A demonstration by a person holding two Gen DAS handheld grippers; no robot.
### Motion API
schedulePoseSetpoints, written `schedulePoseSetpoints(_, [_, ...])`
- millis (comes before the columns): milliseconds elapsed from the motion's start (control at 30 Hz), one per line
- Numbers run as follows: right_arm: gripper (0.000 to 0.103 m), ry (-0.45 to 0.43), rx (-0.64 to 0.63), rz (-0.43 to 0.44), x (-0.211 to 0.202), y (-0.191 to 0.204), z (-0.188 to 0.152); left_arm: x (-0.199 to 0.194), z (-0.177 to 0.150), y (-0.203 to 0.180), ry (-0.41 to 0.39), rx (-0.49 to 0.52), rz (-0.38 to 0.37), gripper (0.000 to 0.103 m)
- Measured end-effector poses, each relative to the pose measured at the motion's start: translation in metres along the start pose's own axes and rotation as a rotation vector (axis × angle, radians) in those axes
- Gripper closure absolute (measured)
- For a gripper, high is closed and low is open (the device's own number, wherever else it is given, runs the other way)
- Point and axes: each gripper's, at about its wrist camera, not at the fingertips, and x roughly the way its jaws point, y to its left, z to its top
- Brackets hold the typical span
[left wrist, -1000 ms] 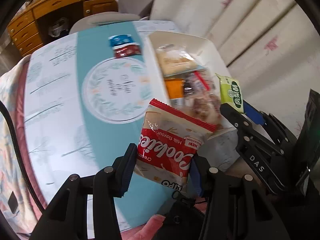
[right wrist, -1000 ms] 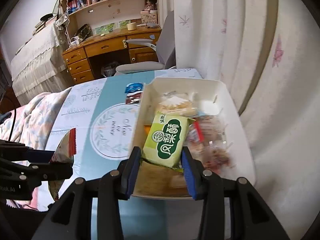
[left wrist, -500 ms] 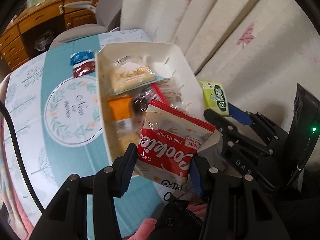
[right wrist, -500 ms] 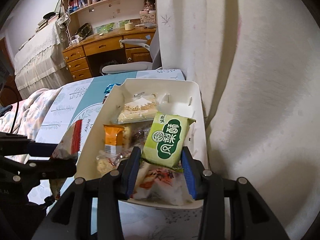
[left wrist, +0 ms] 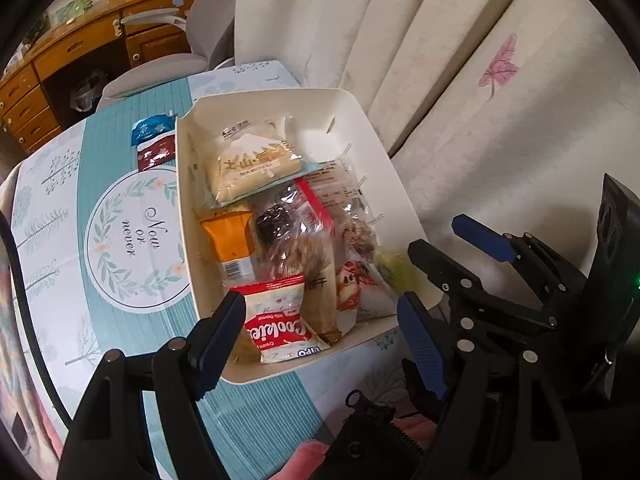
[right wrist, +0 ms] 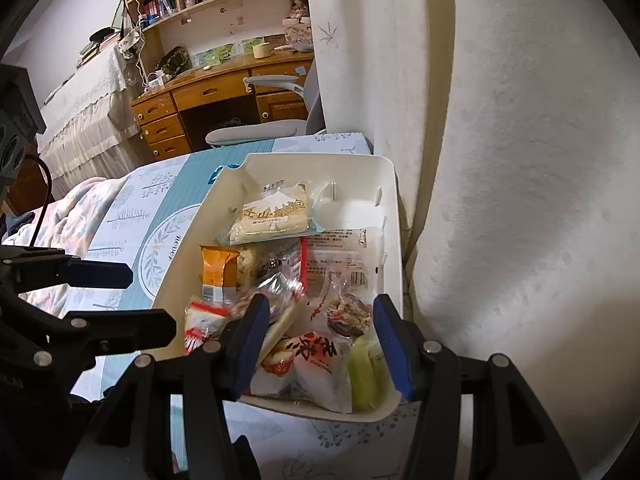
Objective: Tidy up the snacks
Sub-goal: 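Carry the Cookies bag and green pack into the white tray and release both, then move both grippers back toward the blue and brown wrapped candies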
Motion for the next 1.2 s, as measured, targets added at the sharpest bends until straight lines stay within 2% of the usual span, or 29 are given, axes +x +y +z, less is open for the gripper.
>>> schedulePoseSetpoints(233, [0.049, 0.014, 0.014, 0.013, 0.005, 0.015, 0.002, -0.007, -0.006, 0.021, 0.009, -0.014, 0.016, 0.026])
schedulePoseSetpoints(467, [0.049, 0.022, 0.019, 0.021, 0.006, 0.048, 0.005, -0.026, -0.016, 0.058, 0.001, -0.043, 0.041, 0.026])
schedulePoseSetpoints(900, [0.049, 0.042, 0.055, 0.031, 0.016, 0.145, 0.002, -0.076, -0.043, 0.16, -0.021, -0.061, 0.09, 0.026])
schedulePoseSetpoints(1200, [0.049, 0.028, 0.132, 0.012, 0.037, 0.208, 0.009, -0.102, -0.029, 0.233, -0.036, 0.003, 0.142, 0.026])
